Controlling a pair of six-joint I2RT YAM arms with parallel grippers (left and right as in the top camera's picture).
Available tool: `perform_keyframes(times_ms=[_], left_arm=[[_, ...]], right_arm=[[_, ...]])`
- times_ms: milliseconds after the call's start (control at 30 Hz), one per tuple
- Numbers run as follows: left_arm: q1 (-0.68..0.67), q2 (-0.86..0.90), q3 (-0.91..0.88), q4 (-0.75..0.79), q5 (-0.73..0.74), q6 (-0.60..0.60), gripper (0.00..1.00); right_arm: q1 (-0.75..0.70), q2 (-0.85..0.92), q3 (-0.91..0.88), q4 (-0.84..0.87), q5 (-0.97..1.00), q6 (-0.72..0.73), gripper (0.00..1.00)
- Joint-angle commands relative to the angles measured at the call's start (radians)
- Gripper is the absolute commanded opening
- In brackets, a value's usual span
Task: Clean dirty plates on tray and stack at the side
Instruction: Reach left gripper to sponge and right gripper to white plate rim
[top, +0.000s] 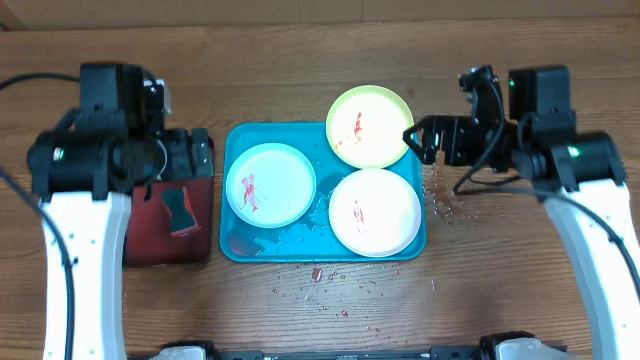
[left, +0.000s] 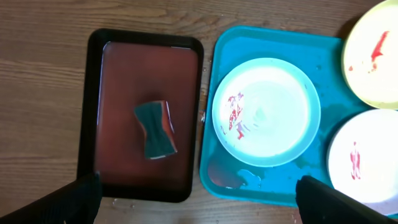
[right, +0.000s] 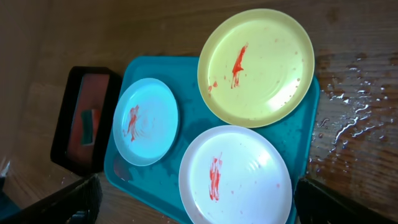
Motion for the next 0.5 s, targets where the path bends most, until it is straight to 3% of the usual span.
perform_keyframes(times_ms=[0, 67, 200, 333, 467], left_arm=[[0.01, 0.069, 0.023, 0.005, 0.021, -0.008, 1.0], [0.01, 0.116, 0.023, 0.014, 0.021, -0.008, 1.0], [0.01, 0.201, 0.024, 0.037, 0.062, -0.006, 1.0], [0.018, 0.212, 0.058, 0.008, 0.061, -0.038, 0.95], [0.069, 0.206, 0.148, -0.037, 0.061, -0.12, 0.96]], right_arm=[[0.005, 0.041, 0.03, 0.024, -0.063, 0.004, 1.0], [0.006, 0.069, 0.03, 0.044, -0.096, 0.004, 1.0], [0.05, 0.125, 0.03, 0.107, -0.031, 0.049, 0.86], [0.165, 0.18, 0.03, 0.184, 0.065, 0.144, 0.81], [0.303, 0.237, 0.03, 0.246, 0.175, 0.217, 0.76]])
